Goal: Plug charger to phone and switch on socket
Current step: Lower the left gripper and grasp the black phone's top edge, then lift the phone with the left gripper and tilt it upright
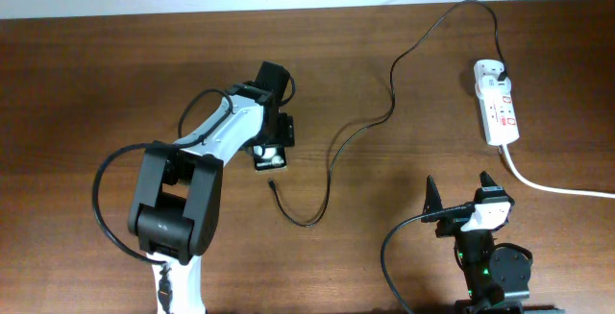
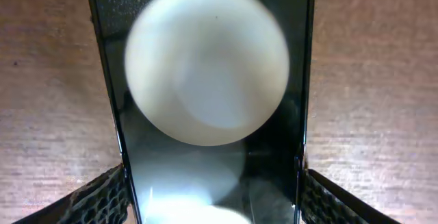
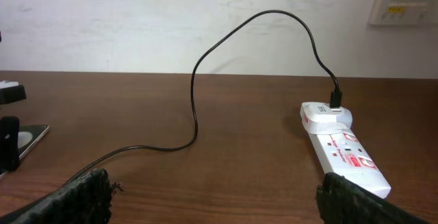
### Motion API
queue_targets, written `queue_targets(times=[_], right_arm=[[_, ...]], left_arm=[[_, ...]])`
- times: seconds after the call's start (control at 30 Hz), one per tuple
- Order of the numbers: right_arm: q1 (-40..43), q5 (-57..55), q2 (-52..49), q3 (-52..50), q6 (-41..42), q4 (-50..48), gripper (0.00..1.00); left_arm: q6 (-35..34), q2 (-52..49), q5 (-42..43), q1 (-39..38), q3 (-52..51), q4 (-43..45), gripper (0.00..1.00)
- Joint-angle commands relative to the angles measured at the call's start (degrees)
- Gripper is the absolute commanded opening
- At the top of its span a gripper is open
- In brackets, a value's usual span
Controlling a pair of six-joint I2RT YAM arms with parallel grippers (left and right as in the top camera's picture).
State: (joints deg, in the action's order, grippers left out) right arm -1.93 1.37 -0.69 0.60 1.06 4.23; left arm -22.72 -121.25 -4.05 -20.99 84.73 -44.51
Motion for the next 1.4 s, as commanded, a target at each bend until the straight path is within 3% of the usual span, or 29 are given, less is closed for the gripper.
queue_targets(times=[0.0, 0.2, 0.4, 0.6, 1.37], right_arm=[[-0.26, -0.09, 0.37, -0.28, -0.22, 0.28, 0.99], [-0.26, -0.09, 0.39, -0.28, -0.22, 0.28, 0.99], [-0.26, -0.09, 0.39, -0.28, -0.22, 0.28, 0.99], [-0.26, -0.09, 0.37, -0.28, -0.22, 0.28, 0.99], [-0.26, -0.09, 0.39, -0.28, -0.22, 0.28, 0.98]], left_arm=[[0.52, -1.64, 1.95, -0.24, -1.44, -3.56, 0.79], [0.52, -1.64, 4.33, -0.24, -1.44, -9.62, 0.76], [0.52, -1.64, 3.65, -0.22, -1.44, -8.37, 0.99], [0.52, -1.64, 3.41, -0.22, -1.44, -3.21, 0.99], [-1.46, -1.64, 5.40, -0.24, -1.44, -2.84, 0.99]])
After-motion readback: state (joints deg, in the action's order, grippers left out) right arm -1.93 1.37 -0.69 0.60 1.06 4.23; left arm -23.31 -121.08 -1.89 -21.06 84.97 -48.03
